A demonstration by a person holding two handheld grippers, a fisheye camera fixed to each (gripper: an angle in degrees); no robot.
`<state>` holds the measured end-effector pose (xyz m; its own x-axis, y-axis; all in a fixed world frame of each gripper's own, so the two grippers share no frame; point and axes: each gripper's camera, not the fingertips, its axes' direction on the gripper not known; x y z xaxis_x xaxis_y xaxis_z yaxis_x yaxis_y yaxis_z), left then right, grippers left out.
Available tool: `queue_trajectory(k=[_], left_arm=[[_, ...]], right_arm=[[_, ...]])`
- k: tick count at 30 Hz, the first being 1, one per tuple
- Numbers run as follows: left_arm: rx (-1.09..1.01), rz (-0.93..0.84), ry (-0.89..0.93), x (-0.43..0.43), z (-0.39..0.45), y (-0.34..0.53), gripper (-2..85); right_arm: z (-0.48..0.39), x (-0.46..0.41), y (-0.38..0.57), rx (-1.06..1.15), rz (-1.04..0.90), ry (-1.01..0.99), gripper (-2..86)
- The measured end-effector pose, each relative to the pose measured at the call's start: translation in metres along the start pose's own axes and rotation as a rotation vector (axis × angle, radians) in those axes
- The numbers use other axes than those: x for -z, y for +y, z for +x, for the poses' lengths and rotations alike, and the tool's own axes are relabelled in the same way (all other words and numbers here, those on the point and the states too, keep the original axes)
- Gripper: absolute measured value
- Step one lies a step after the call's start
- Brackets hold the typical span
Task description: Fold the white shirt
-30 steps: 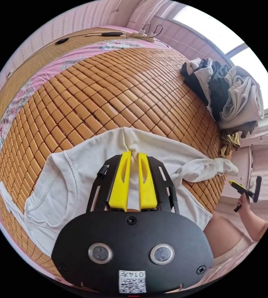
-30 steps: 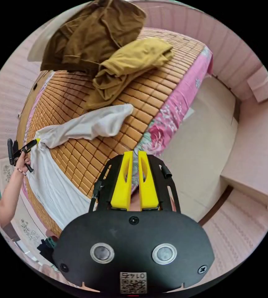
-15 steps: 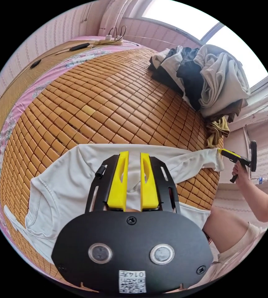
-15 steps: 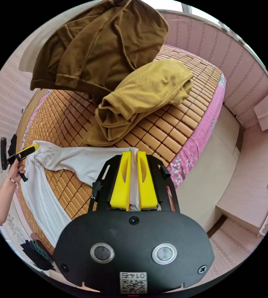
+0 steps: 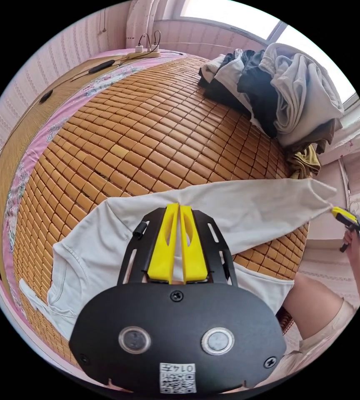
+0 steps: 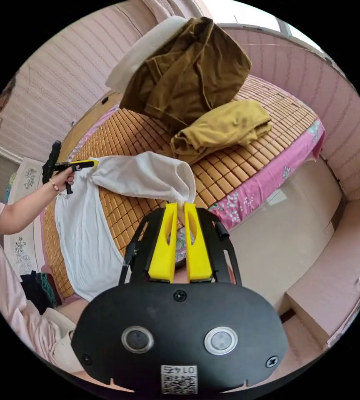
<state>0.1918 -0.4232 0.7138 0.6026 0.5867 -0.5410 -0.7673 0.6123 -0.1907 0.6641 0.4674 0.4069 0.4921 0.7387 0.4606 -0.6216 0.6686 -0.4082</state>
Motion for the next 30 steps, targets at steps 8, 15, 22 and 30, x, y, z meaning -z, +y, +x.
queue_trajectory(k=[8, 15, 22, 30], left_arm=[[0.025, -0.008, 0.033, -0.012, -0.002, -0.015, 0.0], [-0.020, -0.035, 0.006, -0.021, 0.008, -0.032, 3.5], [-0.026, -0.036, 0.017, -0.024, 0.012, -0.038, 3.4], [0.009, -0.028, 0.033, -0.022, 0.012, -0.044, 4.0]], right_arm=[[0.020, 0.021, 0.003, -0.158, 0.097, -0.004, 6.5], [0.041, 0.051, -0.009, -0.249, 0.153, -0.148, 7.3], [0.031, 0.016, -0.040, -0.200, 0.106, -0.038, 7.8], [0.048, 0.038, -0.052, -0.181, 0.201, -0.057, 0.9]])
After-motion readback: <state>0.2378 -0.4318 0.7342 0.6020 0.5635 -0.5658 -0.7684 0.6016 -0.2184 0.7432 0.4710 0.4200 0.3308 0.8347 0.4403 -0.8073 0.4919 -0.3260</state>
